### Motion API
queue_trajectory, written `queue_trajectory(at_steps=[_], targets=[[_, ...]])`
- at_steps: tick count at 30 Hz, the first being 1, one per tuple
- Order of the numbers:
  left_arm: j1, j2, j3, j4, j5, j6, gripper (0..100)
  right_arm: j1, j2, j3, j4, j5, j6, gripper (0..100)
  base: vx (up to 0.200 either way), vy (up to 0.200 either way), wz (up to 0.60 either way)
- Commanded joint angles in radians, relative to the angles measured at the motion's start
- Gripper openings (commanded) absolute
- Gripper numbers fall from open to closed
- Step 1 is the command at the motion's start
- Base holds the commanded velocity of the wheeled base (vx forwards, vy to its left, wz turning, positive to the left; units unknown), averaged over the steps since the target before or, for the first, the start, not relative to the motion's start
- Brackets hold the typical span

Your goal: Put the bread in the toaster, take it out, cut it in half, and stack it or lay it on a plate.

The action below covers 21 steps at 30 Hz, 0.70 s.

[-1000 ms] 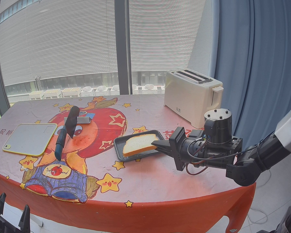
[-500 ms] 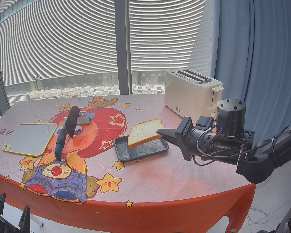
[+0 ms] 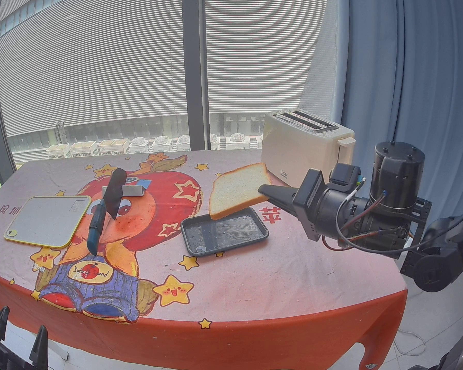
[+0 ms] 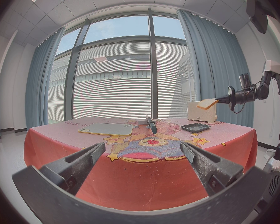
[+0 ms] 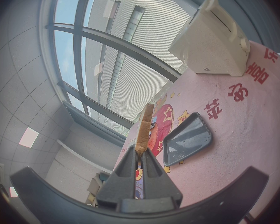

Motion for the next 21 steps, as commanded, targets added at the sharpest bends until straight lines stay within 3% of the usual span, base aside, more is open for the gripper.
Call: queue_trajectory(at_steps=[1, 10, 21], targets=[[0.000, -0.012, 0.018, 0.000, 0.000, -0.001, 100, 0.002, -0.050, 0.008, -0.002, -0.010, -0.031, 0, 0.000, 0.000, 0.00], [0.000, -0.012, 0.018, 0.000, 0.000, 0.000, 100, 0.002, -0.119, 0.039, -0.003, -0.010, -0.126, 0, 0.000, 0.000, 0.00], [0.000, -0.012, 0.018, 0.000, 0.000, -0.001, 100, -0.011, -0.160, 0.062, -0.005, -0.010, -0.284, 0, 0.000, 0.000, 0.00]])
